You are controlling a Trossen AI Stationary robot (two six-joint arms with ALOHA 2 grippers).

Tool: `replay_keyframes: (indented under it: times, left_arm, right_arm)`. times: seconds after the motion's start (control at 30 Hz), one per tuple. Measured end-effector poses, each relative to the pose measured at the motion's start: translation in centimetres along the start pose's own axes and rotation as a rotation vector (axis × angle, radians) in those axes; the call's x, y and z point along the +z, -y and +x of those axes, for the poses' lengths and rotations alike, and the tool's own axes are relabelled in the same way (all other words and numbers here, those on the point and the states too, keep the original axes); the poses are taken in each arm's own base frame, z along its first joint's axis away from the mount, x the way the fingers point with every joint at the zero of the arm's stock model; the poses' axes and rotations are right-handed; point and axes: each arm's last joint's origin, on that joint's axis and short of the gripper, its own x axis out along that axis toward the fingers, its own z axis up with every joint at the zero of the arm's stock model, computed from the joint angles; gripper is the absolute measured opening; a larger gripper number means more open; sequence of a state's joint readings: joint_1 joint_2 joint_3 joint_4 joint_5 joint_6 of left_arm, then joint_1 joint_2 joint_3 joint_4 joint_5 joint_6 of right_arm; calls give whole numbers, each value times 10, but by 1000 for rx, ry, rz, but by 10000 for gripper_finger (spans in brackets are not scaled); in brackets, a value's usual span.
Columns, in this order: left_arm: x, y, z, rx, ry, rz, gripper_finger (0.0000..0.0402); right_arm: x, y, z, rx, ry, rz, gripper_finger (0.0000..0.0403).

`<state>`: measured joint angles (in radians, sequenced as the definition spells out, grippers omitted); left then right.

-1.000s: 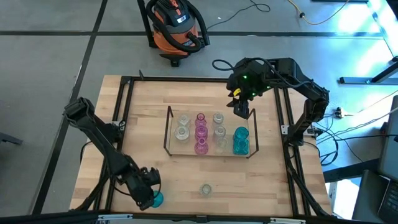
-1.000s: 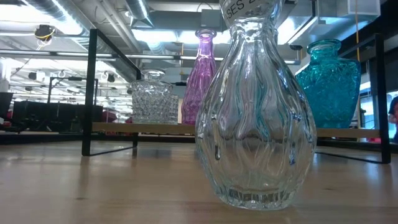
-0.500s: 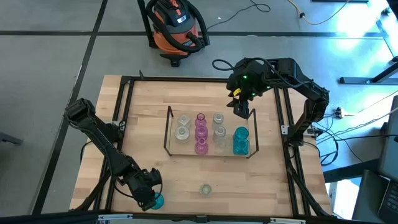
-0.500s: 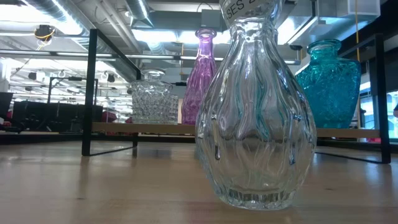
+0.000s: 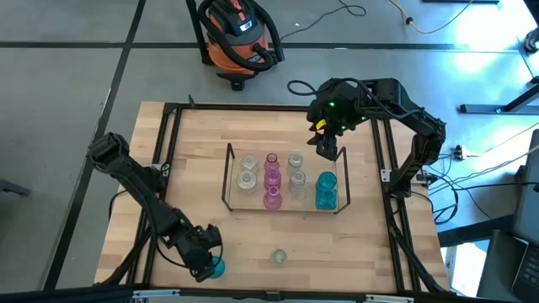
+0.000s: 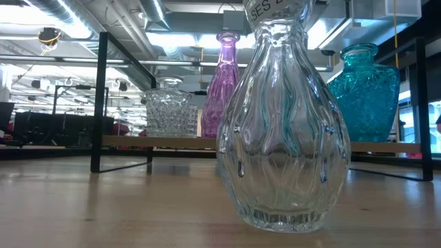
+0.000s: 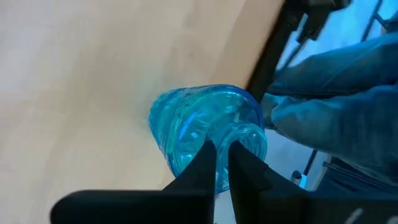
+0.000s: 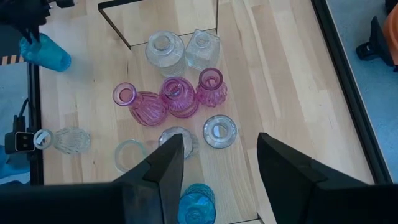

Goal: Sort vases onto shelf
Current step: Put the blue vase aligned with the other blue vase on the shelf

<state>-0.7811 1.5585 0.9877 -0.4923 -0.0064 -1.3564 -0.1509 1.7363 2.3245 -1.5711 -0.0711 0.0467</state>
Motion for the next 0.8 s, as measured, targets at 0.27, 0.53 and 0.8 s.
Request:
replay_keyframes:
  times: [0.27,0.53,0.8]
  left_arm:
    - [24,-14,-2,108,86,-14,12]
    - [49,-27,-23,128,167,-25,12]
    - [62,-32,-69,-8,243,-76,2]
  right_arm:
    - [0,0,0,-10,1,3,177]
    - [0,0,0,-10,0,6,177]
    - [0,0,0,-11,0,-25,177]
